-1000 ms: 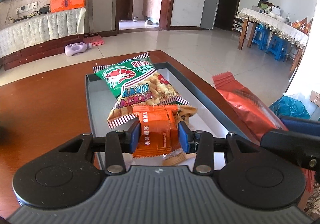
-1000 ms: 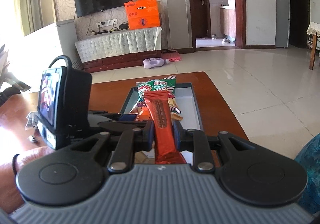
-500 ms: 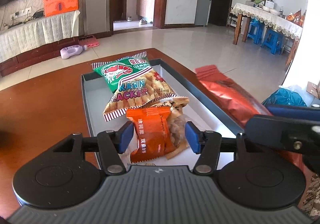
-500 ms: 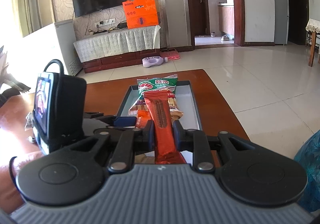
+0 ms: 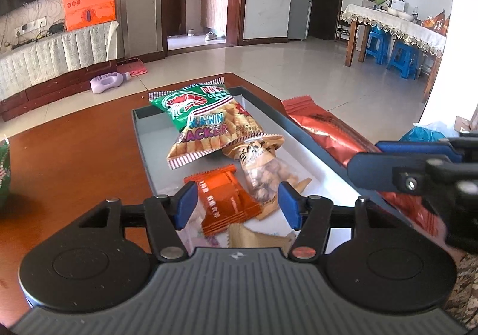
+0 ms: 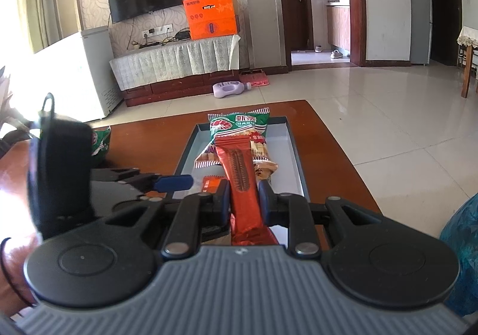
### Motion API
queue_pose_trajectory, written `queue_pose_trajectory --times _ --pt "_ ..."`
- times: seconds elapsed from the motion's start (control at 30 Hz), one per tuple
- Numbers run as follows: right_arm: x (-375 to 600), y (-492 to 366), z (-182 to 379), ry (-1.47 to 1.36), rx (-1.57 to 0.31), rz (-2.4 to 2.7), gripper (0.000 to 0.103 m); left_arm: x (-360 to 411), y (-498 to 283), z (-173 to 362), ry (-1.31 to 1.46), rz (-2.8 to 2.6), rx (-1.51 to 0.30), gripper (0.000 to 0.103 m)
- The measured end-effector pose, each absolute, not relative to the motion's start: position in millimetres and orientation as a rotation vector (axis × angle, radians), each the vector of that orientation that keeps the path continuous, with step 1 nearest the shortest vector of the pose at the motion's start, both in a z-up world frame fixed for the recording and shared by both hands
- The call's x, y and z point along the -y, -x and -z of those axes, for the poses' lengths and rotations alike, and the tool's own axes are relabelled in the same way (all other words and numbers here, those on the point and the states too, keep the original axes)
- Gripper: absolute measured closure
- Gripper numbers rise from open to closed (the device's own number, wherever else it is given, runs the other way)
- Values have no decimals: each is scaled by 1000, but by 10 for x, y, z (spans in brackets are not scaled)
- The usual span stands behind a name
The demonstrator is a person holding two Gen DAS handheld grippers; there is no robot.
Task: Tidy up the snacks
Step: 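Lower the red chocolate bar into the box and open the right gripper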
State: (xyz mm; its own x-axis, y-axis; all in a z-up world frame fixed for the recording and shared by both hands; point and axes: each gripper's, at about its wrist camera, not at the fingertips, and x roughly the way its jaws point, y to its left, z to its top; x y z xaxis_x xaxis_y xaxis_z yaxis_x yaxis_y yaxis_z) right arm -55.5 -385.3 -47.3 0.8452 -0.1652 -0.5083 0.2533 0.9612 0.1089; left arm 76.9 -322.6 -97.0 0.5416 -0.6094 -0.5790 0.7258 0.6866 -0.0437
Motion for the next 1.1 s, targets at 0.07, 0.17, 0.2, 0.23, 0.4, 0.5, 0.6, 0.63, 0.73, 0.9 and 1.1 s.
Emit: queue_pose_trajectory --times 0.07,0.17,0.2,0.23,0.4,0.5,0.6,0.63,0.73,0.9,1.1 --pt "3857 529 503 -179 -528 225 79 3160 -741 944 -216 794 -596 38" --pt "3848 488 547 -181 -546 228 79 3049 -744 907 -210 780 -593 38" --pt "3843 474 561 -181 -551 229 79 3012 -743 890 -207 775 -592 38" --pt "3833 450 580 -180 -558 229 79 2977 -743 876 -203 770 -590 38" --pt "3788 346 685 -156 -605 225 79 2846 -723 783 -177 767 -583 38" --pt "3772 304 742 -143 -623 226 79 2823 -714 743 -176 761 -578 38" --pt "3753 277 766 -140 -626 227 79 2800 -737 734 -174 751 -586 38" --pt "3745 265 779 -133 -630 225 79 2792 -739 735 -173 743 -590 38" --pt "3744 214 815 -124 -644 234 79 2762 -762 733 -168 733 -594 38" --pt "3755 177 848 -113 -648 248 79 2752 -770 745 -165 729 -602 38" --pt "3820 170 875 -131 -652 269 79 2775 -752 763 -174 733 -605 38"
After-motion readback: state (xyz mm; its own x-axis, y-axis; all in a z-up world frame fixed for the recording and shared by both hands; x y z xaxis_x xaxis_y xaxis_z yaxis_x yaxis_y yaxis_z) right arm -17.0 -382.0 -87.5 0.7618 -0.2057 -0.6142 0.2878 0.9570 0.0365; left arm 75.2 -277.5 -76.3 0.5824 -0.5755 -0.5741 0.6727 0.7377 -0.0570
